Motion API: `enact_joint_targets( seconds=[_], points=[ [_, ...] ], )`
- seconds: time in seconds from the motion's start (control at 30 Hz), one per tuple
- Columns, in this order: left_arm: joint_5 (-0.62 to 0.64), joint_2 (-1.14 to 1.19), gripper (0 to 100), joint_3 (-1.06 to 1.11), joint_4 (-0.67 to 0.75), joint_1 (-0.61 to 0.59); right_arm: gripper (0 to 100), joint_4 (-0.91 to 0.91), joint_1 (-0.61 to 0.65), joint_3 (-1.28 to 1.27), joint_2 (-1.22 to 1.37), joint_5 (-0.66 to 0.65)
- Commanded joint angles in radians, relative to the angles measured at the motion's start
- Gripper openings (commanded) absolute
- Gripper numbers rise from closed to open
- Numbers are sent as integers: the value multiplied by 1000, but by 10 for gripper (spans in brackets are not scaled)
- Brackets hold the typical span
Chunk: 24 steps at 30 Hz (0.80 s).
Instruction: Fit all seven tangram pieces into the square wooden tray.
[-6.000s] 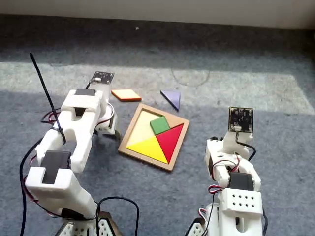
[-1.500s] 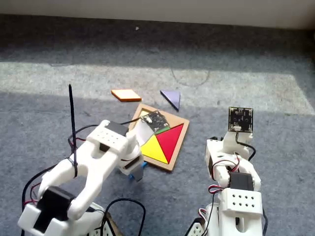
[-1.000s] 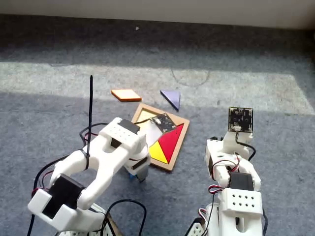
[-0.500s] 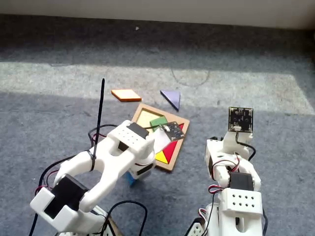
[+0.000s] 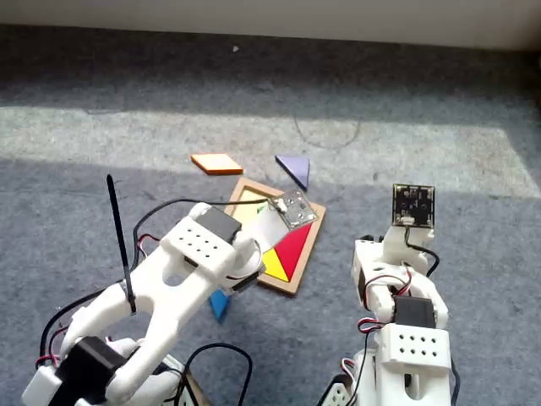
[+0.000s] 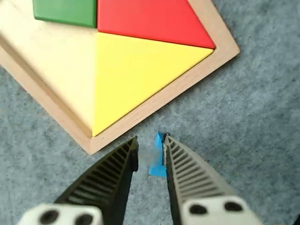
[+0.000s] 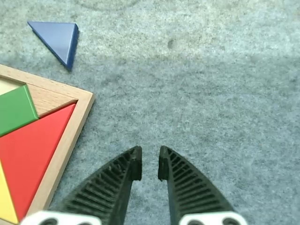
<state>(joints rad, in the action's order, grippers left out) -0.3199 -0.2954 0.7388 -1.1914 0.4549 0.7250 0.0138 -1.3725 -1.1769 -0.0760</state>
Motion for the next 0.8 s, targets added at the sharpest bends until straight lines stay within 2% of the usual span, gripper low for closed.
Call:
enact_joint_targets(
  seconds=[0.0,0.1,0.27,0.57,0.7,0.77],
  points=[
    [14,-44,103,-33,-18,-1,77,-21,-12,2,-15,-11],
    [35,-51,142,-36,-86,-48,77,-21,-12,2,-15,-11],
    [219,-45,280,24,-80,-148,77,-21,-12,2,-15,-11],
    [341,-44,291,209,89,-150,77,-21,-10,2,-15,-11],
    [344,-44,288,219,94,-137,77,-21,-10,2,-15,-11],
    [393,-41,288,222,100,-139,77,-21,-10,2,-15,-11]
  ],
)
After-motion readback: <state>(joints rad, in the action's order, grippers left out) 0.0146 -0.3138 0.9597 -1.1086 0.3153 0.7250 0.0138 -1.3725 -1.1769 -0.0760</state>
